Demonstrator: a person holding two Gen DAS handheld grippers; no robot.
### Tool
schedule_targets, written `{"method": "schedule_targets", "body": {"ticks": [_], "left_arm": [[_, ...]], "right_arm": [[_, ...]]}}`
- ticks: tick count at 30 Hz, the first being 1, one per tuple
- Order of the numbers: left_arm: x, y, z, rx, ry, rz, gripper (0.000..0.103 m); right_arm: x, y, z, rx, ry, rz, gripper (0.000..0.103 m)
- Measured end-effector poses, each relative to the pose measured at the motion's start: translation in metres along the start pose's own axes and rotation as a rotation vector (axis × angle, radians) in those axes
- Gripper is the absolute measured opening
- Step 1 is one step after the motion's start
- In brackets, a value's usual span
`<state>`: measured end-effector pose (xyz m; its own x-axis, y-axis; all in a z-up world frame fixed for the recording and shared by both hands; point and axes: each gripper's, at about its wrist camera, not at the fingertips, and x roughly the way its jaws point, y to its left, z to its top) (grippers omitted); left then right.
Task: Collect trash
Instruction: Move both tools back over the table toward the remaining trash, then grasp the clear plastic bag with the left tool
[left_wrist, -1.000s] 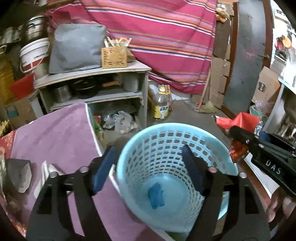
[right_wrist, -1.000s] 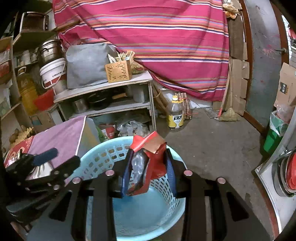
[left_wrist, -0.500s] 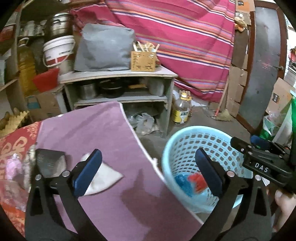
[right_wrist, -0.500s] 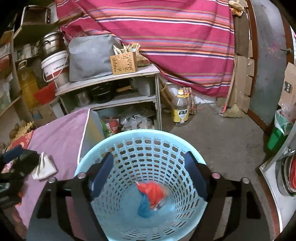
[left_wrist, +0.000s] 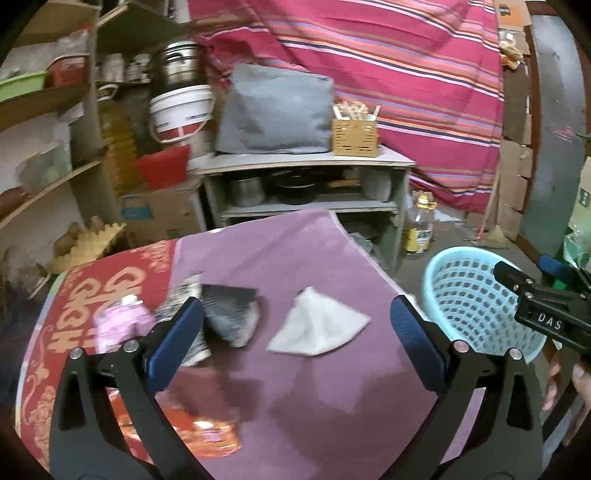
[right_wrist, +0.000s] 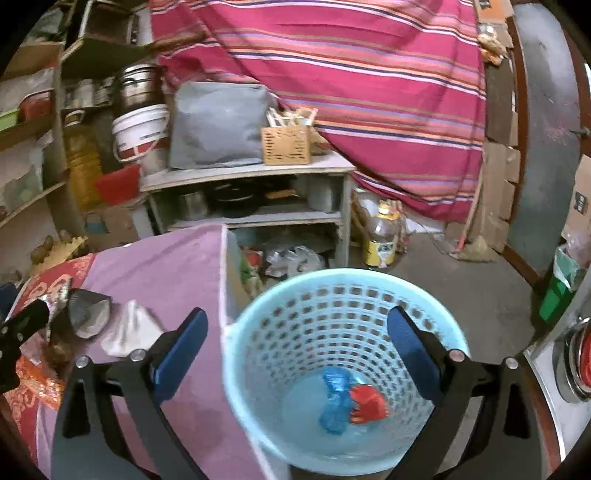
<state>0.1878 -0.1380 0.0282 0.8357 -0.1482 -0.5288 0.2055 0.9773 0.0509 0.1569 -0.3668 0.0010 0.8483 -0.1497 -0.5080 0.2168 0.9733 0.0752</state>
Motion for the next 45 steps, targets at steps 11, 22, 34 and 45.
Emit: {"method": "schedule_targets", "body": {"ticks": [11, 22, 34, 45], "left_arm": [[-0.015, 0.087, -0.040, -0.051, 0.045, 0.118, 0.098], [-0.010, 0.135, -0.085, -0.087, 0.085, 0.143, 0.098], [0.010, 0.151, -0.084, -0.146, 0.130, 0.058, 0.098], [0.017, 0.131, -0.072, -0.073, 0.128, -0.014, 0.022]], "right_arm": [[0.000, 0.062, -0.010, -0.068, -0.001, 0.056, 0.097], [0.005, 0.103, -0.025, -0.185, 0.015, 0.018, 0.097], [0.024, 0.120, -0.028, -0.156, 0.075, 0.025, 0.097], [0.024, 0.155, -0.035, -0.221, 0.080, 0.066, 0.097]]}}
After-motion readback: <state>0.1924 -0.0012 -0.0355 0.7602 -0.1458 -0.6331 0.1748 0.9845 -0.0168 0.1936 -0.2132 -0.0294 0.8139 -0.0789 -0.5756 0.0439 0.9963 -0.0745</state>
